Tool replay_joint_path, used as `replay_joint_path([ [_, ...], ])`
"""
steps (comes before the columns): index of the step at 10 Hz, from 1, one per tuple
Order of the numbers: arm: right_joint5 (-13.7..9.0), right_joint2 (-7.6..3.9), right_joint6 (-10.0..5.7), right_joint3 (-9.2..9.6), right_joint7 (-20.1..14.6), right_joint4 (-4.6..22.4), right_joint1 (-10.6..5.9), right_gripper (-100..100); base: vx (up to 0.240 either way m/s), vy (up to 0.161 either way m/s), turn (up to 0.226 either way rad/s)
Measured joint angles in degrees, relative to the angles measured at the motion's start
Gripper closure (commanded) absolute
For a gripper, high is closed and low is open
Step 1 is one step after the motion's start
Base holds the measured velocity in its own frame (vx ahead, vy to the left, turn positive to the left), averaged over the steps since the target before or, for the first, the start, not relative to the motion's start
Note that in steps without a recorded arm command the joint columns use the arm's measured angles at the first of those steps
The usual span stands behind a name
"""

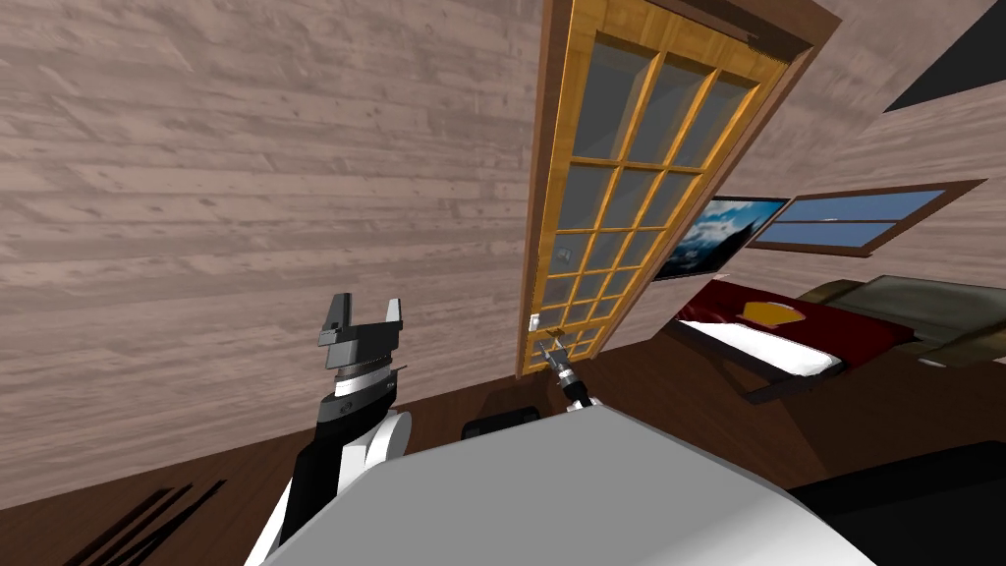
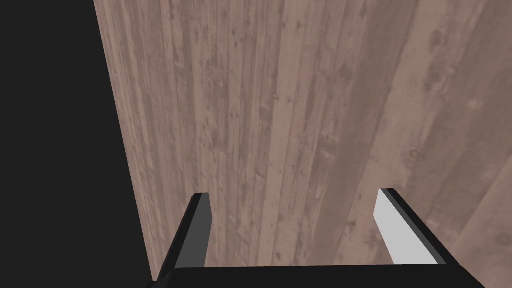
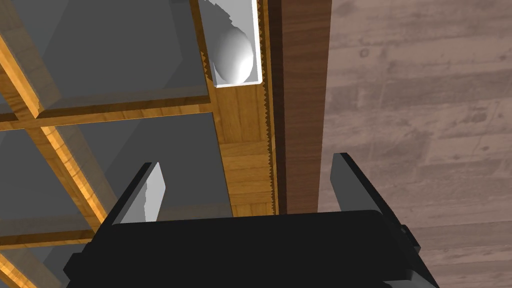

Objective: Pull the door open

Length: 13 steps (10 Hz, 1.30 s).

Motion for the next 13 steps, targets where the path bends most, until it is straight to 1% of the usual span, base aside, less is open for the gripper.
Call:
replay_joint_path([
  [1, 0.05, 0.02, -0.54, -0.08, 1.00, 1.57, -0.51, -100, 0.046, -0.048, 0.065],
  [2, 0.14, -0.08, -0.69, -0.06, 1.91, 2.15, -0.51, -100, 0.022, -0.024, 0.016],
  [3, 0.15, -0.10, -0.67, -0.06, 2.11, 2.18, -0.51, -100, 0.108, 0.087, -0.011],
  [5, -0.18, -0.77, -1.20, 0.47, 1.77, 2.67, -0.50, -100, 0.165, 0.142, -0.023],
  [7, -0.63, -1.56, -2.12, 1.16, 1.40, 3.63, -0.66, -100, 0.206, 0.145, -0.042],
  [8, -0.90, -2.03, -2.63, 1.60, 1.18, 4.13, -0.72, -100, 0.249, 0.069, -0.059],
  [9, -1.20, -2.59, -3.21, 2.04, 0.90, 4.80, -0.90, -100, 0.216, 0.012, -0.058],
  [11, -1.81, -3.68, -4.28, 3.05, 0.36, 5.74, -0.96, -100, 0.205, -0.052, -0.107],
  [12, -1.93, -3.94, -4.86, 3.85, 0.07, 6.01, -0.28, -100, 0.161, -0.053, -0.080],
  [13, -2.04, -4.14, -5.18, 4.37, -0.17, 6.61, 0.02, -100, 0.031, -0.011, -0.026],
])
